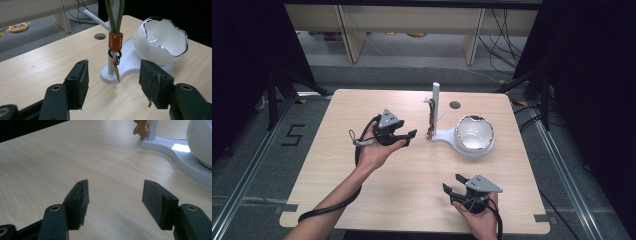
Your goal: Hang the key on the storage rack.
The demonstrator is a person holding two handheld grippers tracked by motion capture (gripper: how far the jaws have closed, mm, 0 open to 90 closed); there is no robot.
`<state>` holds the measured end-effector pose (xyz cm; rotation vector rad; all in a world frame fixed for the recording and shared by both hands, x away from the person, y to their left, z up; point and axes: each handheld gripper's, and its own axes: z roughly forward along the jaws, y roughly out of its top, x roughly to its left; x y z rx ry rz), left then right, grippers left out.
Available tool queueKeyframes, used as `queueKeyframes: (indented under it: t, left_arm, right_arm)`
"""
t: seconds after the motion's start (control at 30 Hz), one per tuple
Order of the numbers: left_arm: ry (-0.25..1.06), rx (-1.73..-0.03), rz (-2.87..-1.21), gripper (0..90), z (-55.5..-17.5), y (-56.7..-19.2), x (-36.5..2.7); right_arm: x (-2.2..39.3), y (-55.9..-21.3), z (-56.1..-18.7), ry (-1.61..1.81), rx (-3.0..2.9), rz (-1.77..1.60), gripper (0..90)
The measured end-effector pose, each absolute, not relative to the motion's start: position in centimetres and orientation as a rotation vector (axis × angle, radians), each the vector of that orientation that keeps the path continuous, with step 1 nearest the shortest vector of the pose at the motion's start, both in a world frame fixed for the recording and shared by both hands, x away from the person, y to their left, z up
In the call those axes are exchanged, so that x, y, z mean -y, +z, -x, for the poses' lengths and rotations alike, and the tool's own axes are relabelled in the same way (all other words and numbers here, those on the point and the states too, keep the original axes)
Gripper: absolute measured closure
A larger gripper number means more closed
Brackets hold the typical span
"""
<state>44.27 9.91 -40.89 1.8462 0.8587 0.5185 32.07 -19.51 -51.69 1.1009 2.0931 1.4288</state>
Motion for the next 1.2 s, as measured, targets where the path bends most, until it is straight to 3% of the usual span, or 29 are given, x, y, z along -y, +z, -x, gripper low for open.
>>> queueKeyframes:
  t: [1.2]
  left_arm:
    - [0.532, -0.987, -1.802, 36.9, -37.4, -45.3, -18.5]
  right_arm:
    - [19.5, -51.7, -32.1, 1.433, -2.091, -1.098, 39.0]
